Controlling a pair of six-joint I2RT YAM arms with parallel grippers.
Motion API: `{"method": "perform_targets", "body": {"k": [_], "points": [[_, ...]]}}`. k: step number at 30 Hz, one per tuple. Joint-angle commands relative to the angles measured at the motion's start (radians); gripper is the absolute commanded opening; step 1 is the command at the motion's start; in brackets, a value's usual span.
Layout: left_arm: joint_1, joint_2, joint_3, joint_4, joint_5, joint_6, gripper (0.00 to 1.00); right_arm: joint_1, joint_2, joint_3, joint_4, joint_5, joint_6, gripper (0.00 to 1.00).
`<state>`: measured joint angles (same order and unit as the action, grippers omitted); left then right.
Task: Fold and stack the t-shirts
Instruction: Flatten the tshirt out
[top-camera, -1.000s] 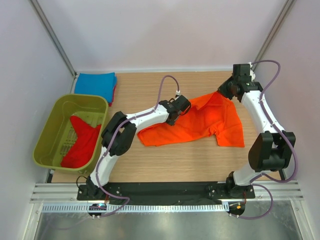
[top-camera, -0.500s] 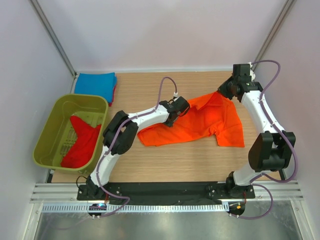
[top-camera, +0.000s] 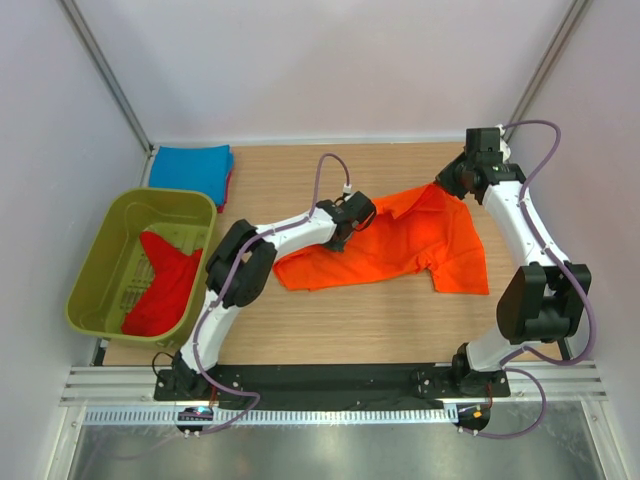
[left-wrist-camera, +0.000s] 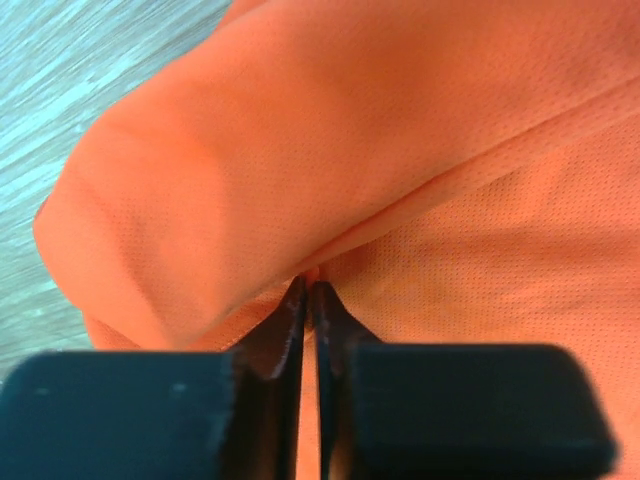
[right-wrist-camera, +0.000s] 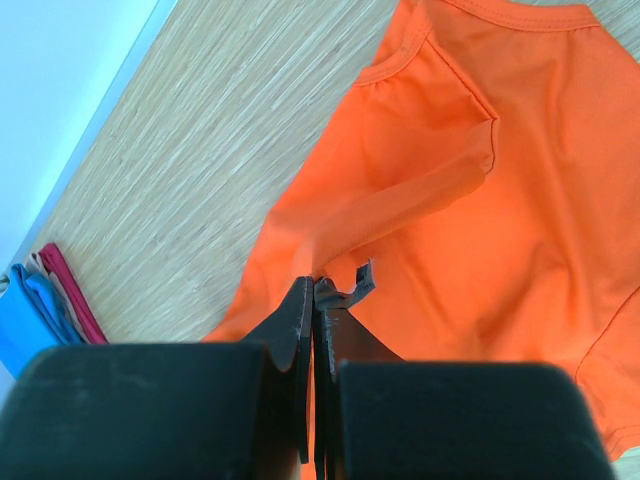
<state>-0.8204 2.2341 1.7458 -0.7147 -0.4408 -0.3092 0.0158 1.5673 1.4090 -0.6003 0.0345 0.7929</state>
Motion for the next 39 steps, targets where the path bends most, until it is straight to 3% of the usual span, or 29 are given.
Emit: {"method": "perform_targets", "body": {"k": [1, 9, 20, 26, 31, 34, 39], "points": [[0.009, -0.037, -0.005, -0.003, -0.001, -0.01, 0.02, -0.004, -0.016, 0.001, 0.025, 0.01, -0.006, 0.01], [0.009, -0.194, 0.012, -0.118, -0.029, -0.01, 0.0, -0.004, -0.029, 0.004, 0.004, 0.048, -0.018, 0.01], [0.01, -0.53, -0.04, -0.27, -0.084, -0.034, 0.0, -0.169, -0.093, 0.08, -0.107, 0.059, -0.04, 0.01], [0.023, -0.767, 0.089, -0.373, -0.257, -0.03, 0.0, -0.205, -0.187, 0.249, -0.251, 0.137, -0.099, 0.01], [0.021, -0.944, 0.211, -0.368, -0.294, 0.001, 0.0, -0.205, -0.35, 0.389, -0.343, 0.157, -0.107, 0.01], [0.021, -1.04, 0.245, -0.341, -0.268, 0.018, 0.0, -0.205, -0.473, 0.452, -0.365, 0.153, -0.092, 0.01], [0.021, -1.221, 0.176, -0.206, -0.034, 0.028, 0.0, -0.205, -0.608, 0.576, -0.435, 0.182, -0.095, 0.01]]}}
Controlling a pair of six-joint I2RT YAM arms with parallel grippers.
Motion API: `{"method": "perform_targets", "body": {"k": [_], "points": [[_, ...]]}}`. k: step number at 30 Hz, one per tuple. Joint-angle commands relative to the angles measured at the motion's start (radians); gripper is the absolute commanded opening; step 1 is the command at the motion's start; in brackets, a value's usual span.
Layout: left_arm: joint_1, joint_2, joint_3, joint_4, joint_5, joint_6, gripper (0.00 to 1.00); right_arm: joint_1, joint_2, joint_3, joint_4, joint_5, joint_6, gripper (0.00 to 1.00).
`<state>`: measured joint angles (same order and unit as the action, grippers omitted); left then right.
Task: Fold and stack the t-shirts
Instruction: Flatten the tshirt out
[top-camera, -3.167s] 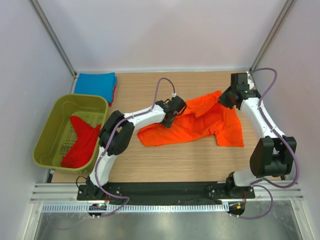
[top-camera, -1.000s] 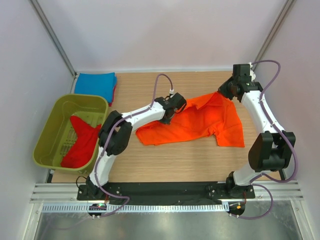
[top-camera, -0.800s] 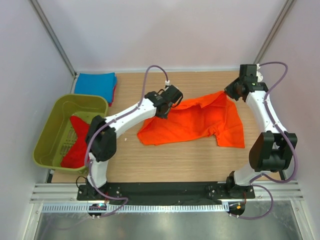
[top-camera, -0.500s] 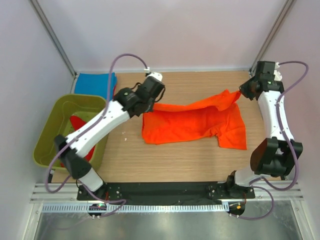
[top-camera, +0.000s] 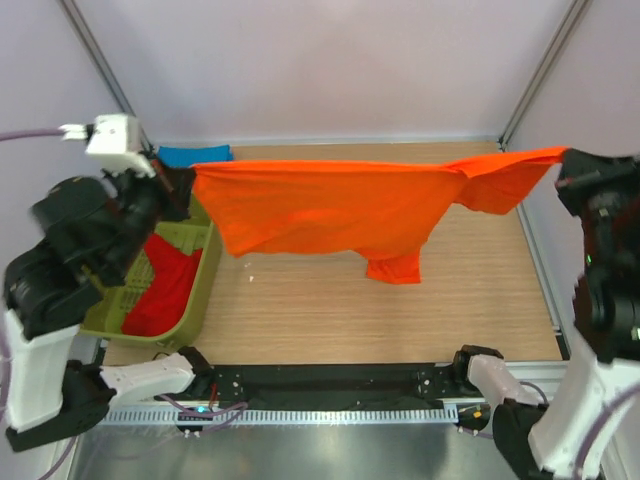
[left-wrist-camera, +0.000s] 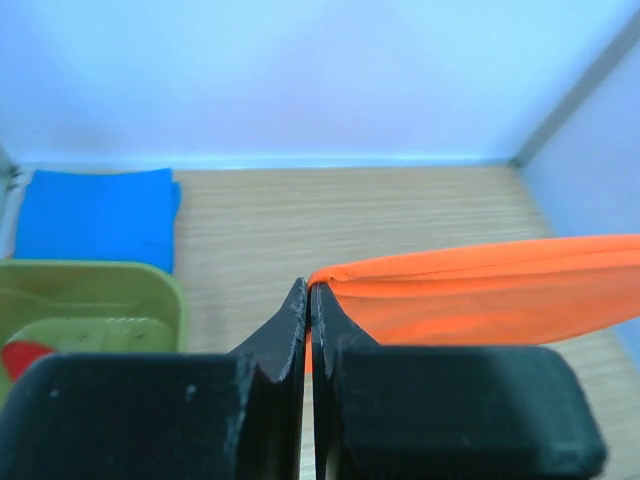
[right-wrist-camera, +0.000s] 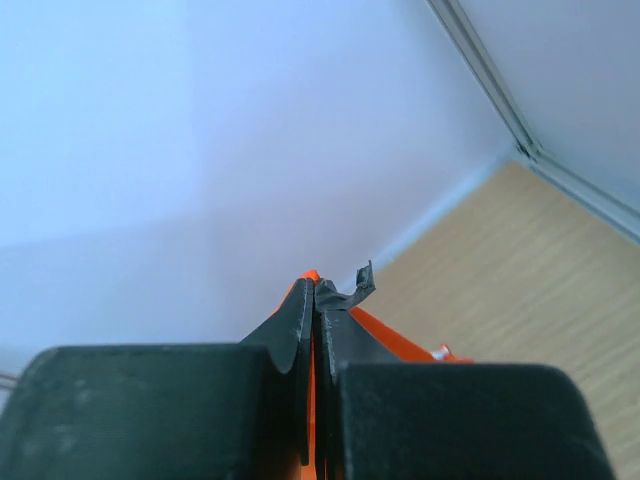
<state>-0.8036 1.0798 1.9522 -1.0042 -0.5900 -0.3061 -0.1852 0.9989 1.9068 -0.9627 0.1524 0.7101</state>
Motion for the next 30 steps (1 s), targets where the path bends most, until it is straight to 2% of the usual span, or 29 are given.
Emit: {"method": "perform_targets", "body": {"k": [1, 3, 6, 9, 11, 14, 15, 17, 18, 19, 23, 26, 30], "points": [[0.004, -0.12, -0.079, 0.151, 0.155, 0.025, 0.0, -0.003, -0.052, 0.122, -0.105, 0.067, -0.018, 0.01], [0.004, -0.149, -0.117, 0.199, 0.22, 0.027, 0.0, -0.003, -0.059, 0.139, -0.116, 0.043, -0.027, 0.01], [0.004, -0.107, -0.124, 0.184, 0.2, 0.051, 0.0, -0.003, -0.034, 0.137, -0.111, -0.003, -0.037, 0.01], [0.006, -0.018, -0.147, 0.214, 0.132, 0.119, 0.0, -0.003, 0.006, 0.062, 0.008, -0.034, -0.038, 0.01], [0.012, 0.043, -0.151, 0.298, 0.078, 0.154, 0.0, -0.003, 0.052, 0.011, 0.134, -0.062, -0.04, 0.01], [0.081, 0.214, -0.079, 0.369, 0.047, 0.168, 0.0, -0.003, 0.164, -0.048, 0.335, -0.125, -0.057, 0.01], [0.107, 0.321, -0.006, 0.38, 0.047, 0.167, 0.0, -0.003, 0.234, -0.055, 0.381, -0.131, -0.061, 0.01], [0.197, 0.425, 0.077, 0.397, 0.068, 0.148, 0.0, -0.003, 0.32, 0.007, 0.443, -0.139, -0.072, 0.01], [0.23, 0.51, 0.171, 0.403, 0.081, 0.107, 0.0, -0.003, 0.399, 0.044, 0.456, -0.14, -0.093, 0.01], [0.294, 0.557, 0.229, 0.403, 0.099, 0.088, 0.0, -0.003, 0.446, 0.128, 0.479, -0.14, -0.11, 0.01], [0.374, 0.681, 0.416, 0.469, 0.194, 0.058, 0.0, -0.005, 0.622, 0.368, 0.533, -0.14, -0.224, 0.01], [0.38, 0.694, 0.447, 0.538, 0.309, 0.073, 0.0, -0.028, 0.711, 0.547, 0.5, -0.137, -0.23, 0.01], [0.382, 0.606, 0.338, 0.582, 0.455, 0.091, 0.0, -0.063, 0.669, 0.574, 0.499, -0.191, -0.202, 0.01]]}}
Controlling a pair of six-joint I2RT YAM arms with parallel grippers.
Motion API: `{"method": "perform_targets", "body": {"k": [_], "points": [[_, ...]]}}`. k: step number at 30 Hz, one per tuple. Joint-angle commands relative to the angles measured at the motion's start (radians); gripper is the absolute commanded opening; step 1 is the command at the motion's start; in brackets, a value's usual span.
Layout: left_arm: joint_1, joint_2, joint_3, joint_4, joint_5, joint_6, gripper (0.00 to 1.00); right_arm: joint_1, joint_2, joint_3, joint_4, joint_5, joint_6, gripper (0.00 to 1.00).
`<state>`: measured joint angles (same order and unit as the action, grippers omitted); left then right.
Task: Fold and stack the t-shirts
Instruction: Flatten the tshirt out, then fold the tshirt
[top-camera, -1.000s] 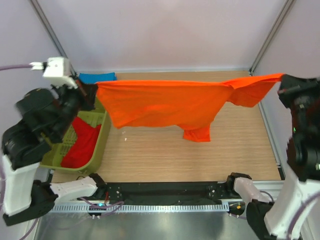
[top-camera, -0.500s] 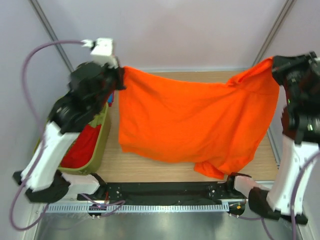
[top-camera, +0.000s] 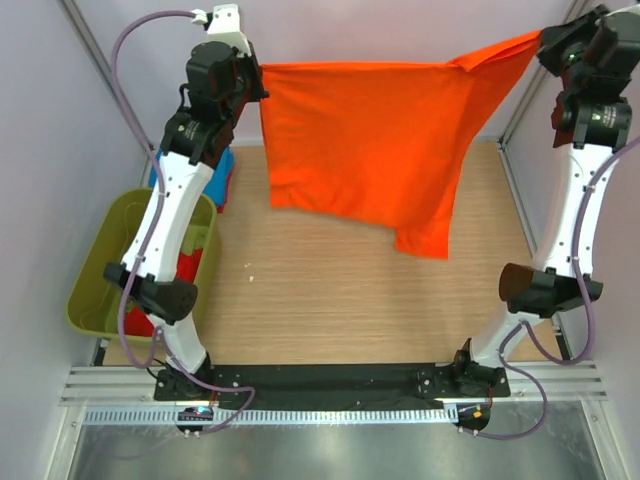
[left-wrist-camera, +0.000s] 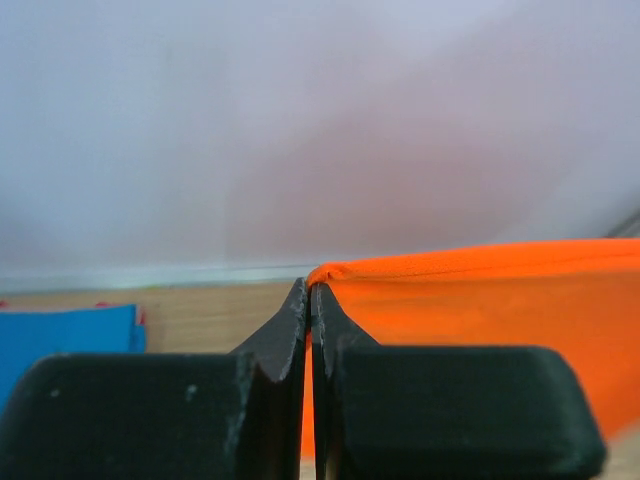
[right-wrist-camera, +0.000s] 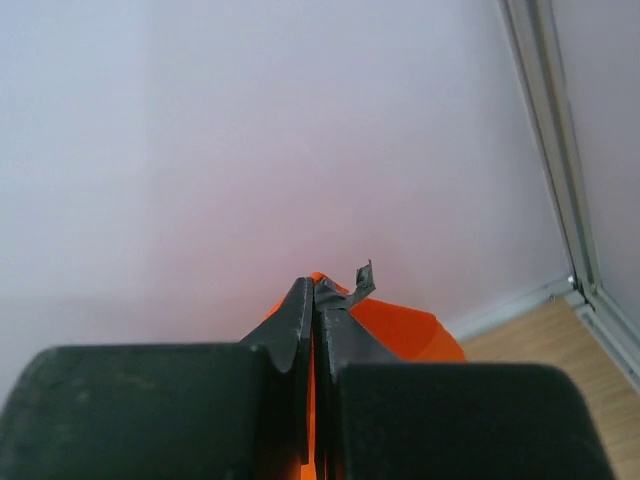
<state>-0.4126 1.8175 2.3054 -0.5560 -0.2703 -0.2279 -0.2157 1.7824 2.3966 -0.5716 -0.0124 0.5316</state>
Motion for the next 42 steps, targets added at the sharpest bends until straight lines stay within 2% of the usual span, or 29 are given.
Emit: {"method": "perform_targets", "body": {"k": [1, 3, 5, 6, 12, 13, 16, 17, 19, 22, 23, 27, 33, 37, 42], "points": [[-0.011, -0.162, -0.059, 0.14, 0.143, 0.022, 0.0, -0.033, -0.138, 0.041, 0.104, -0.032, -0.028, 0.01], [-0.009, -0.256, -0.212, 0.165, 0.146, 0.051, 0.0, -0.033, -0.236, -0.046, 0.098, -0.009, -0.051, 0.01], [-0.011, -0.319, -0.331, 0.211, 0.169, 0.068, 0.0, -0.033, -0.32, -0.267, 0.107, 0.008, -0.067, 0.01], [-0.011, -0.386, -0.466, 0.223, 0.209, 0.067, 0.0, -0.033, -0.41, -0.41, 0.089, 0.066, -0.083, 0.01], [-0.014, -0.587, -0.883, 0.242, 0.313, 0.036, 0.0, -0.033, -0.672, -0.831, -0.094, 0.244, -0.084, 0.01], [-0.014, -0.637, -0.991, 0.238, 0.318, 0.038, 0.0, -0.031, -0.727, -0.914, -0.143, 0.239, -0.075, 0.01], [-0.014, -0.702, -1.139, 0.229, 0.388, 0.024, 0.0, -0.033, -0.791, -1.064, -0.242, 0.239, -0.05, 0.01], [-0.02, -0.727, -1.288, 0.188, 0.425, -0.023, 0.0, -0.033, -0.863, -1.25, -0.295, 0.214, 0.017, 0.01], [-0.049, -0.728, -1.313, 0.157, 0.422, -0.028, 0.0, -0.033, -0.887, -1.292, -0.309, 0.204, 0.039, 0.01], [-0.121, -0.695, -1.282, 0.003, 0.401, -0.008, 0.0, -0.033, -0.888, -1.416, -0.343, 0.236, 0.057, 0.01], [-0.135, -0.681, -1.276, -0.072, 0.385, -0.002, 0.0, -0.033, -0.882, -1.422, -0.346, 0.247, 0.062, 0.01], [-0.144, -0.603, -1.267, -0.198, 0.355, -0.013, 0.0, -0.031, -0.888, -1.429, -0.338, 0.276, 0.073, 0.01], [-0.146, -0.558, -1.311, -0.203, 0.381, -0.106, 0.0, -0.033, -0.92, -1.429, -0.336, 0.324, 0.054, 0.01], [-0.144, -0.532, -1.344, -0.176, 0.413, -0.174, 0.0, -0.033, -0.954, -1.468, -0.335, 0.292, 0.036, 0.01], [-0.144, -0.532, -1.356, -0.182, 0.387, -0.223, 0.0, -0.033, -0.985, -1.505, -0.327, 0.247, 0.031, 0.01]]}}
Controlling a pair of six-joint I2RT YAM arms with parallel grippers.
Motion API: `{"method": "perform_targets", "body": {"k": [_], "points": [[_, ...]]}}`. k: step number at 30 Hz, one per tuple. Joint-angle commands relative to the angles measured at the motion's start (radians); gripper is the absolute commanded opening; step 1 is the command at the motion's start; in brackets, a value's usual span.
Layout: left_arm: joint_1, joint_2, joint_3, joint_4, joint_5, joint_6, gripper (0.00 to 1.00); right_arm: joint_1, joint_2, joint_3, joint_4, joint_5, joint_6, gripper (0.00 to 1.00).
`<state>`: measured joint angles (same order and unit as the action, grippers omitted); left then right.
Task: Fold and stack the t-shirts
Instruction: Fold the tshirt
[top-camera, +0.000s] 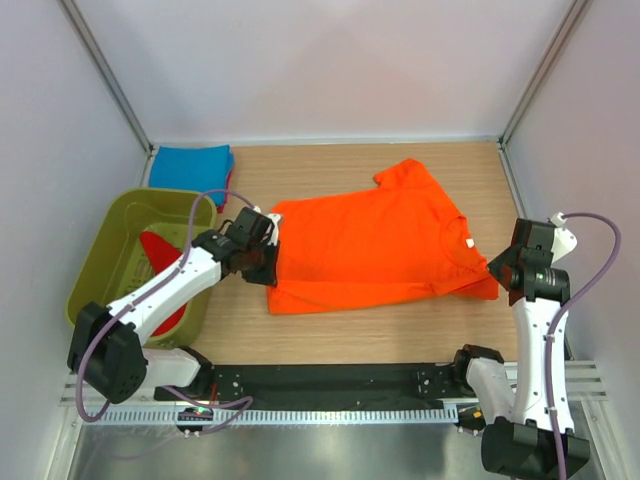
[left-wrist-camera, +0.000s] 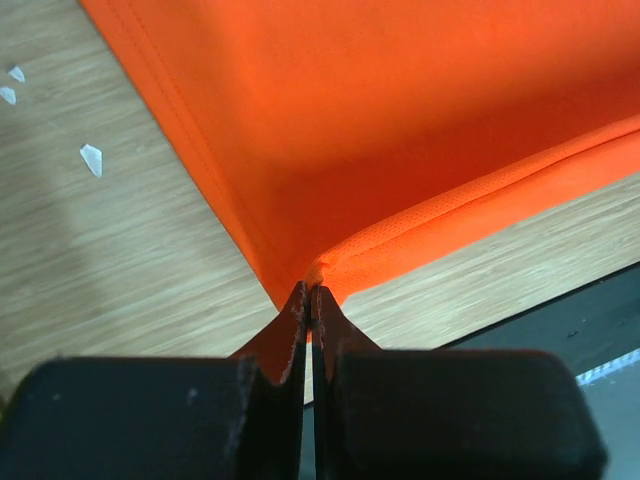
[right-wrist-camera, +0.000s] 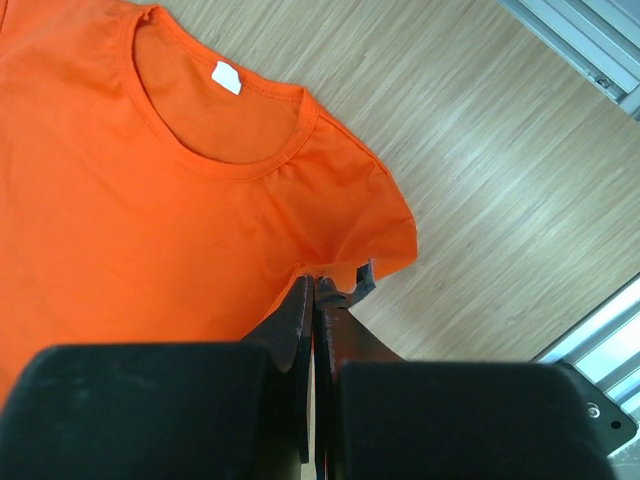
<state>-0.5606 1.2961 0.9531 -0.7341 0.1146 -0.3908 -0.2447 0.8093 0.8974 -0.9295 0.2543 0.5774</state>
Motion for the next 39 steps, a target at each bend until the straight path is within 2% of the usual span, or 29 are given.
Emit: {"method": "perform_targets", "body": {"k": [1, 9, 19, 24, 39], "points": [[0.004, -0.011, -0.005, -0.005, -0.007, -0.072, 0.0, -0.002, -0.007, -0.002, 0.032, -0.02, -0.005, 0.01], [0.004, 0.072, -0.008, -0.005, -0.047, -0.12, 0.0, -0.004, 0.085, -0.052, 0.148, -0.084, 0.059, 0.01], [0.004, 0.152, 0.01, -0.01, -0.108, -0.143, 0.0, -0.004, 0.238, -0.032, 0.267, 0.01, 0.019, 0.01], [0.004, 0.175, 0.019, -0.014, -0.147, -0.155, 0.0, -0.004, 0.286, -0.018, 0.354, -0.114, 0.027, 0.01], [0.002, 0.271, 0.119, -0.053, -0.219, -0.16, 0.0, -0.004, 0.425, 0.06, 0.373, -0.116, -0.011, 0.01]]}}
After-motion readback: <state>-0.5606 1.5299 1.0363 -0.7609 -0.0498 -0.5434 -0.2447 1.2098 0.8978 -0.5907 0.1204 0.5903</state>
